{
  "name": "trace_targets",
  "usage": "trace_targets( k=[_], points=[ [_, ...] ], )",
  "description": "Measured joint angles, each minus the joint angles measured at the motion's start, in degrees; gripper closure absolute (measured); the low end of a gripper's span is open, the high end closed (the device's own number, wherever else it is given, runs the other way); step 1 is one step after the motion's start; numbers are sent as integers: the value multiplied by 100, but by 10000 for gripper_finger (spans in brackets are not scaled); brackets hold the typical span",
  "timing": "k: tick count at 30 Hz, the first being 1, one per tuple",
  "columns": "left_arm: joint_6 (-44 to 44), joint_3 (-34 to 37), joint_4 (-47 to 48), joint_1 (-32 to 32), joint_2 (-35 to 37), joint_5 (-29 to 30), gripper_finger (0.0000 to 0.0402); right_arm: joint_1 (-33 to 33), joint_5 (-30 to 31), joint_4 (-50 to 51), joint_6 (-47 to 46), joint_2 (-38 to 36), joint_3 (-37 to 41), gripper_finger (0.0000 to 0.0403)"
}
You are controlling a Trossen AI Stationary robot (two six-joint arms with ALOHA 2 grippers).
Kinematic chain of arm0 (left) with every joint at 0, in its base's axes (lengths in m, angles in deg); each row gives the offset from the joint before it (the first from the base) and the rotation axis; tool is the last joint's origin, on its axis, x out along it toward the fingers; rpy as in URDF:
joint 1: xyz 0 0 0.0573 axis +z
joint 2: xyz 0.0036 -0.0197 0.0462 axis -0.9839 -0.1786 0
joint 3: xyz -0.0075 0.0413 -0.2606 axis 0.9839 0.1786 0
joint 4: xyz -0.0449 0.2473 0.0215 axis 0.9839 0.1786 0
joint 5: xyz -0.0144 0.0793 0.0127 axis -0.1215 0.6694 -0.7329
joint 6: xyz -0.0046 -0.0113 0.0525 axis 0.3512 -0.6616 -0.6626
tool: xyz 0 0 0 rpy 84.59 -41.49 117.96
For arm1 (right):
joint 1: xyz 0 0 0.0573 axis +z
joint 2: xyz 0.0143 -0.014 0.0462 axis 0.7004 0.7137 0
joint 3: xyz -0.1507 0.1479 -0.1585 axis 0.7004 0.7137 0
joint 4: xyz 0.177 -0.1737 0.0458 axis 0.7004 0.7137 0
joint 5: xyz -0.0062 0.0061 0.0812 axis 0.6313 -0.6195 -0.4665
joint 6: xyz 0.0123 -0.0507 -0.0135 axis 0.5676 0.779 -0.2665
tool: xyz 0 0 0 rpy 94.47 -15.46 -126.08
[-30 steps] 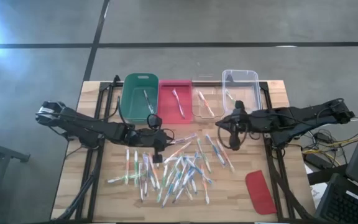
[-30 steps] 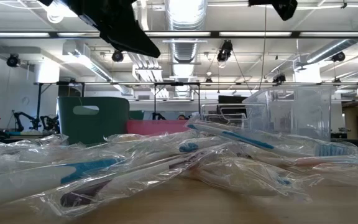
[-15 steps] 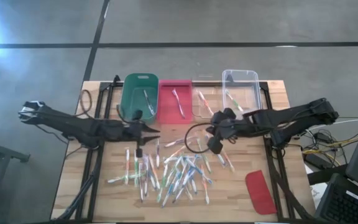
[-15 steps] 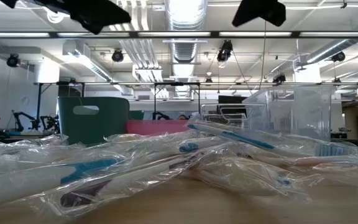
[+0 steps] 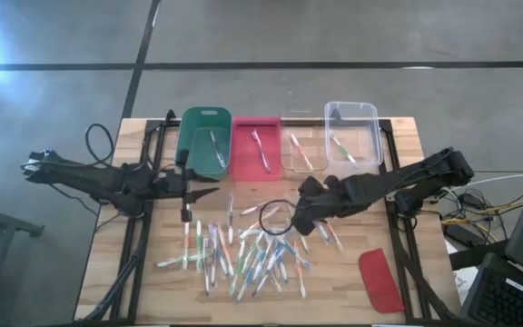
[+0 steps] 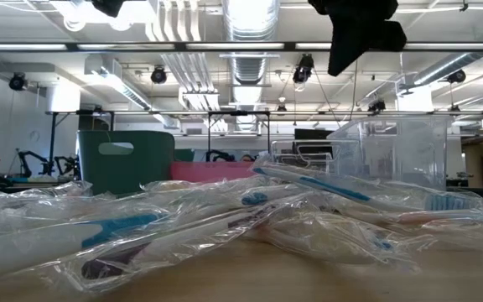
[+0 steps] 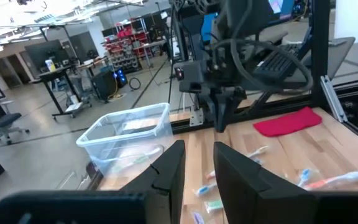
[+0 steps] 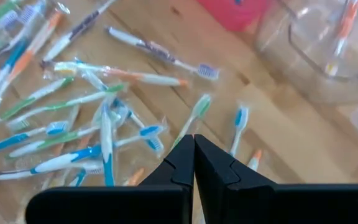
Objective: Pick & Place Toothbrushes
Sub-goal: Put the green toothbrush into the white bin
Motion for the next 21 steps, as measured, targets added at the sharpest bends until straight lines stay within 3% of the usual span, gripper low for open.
trace_targets(
  k=[11,21],
  points=[
    [90,0,2,0,-221,0,312,620,96,563,-1337,469,12,394],
    [136,0,-5,7,-260,0,312,685,-42,485,-1631,607,22,394]
  ],
)
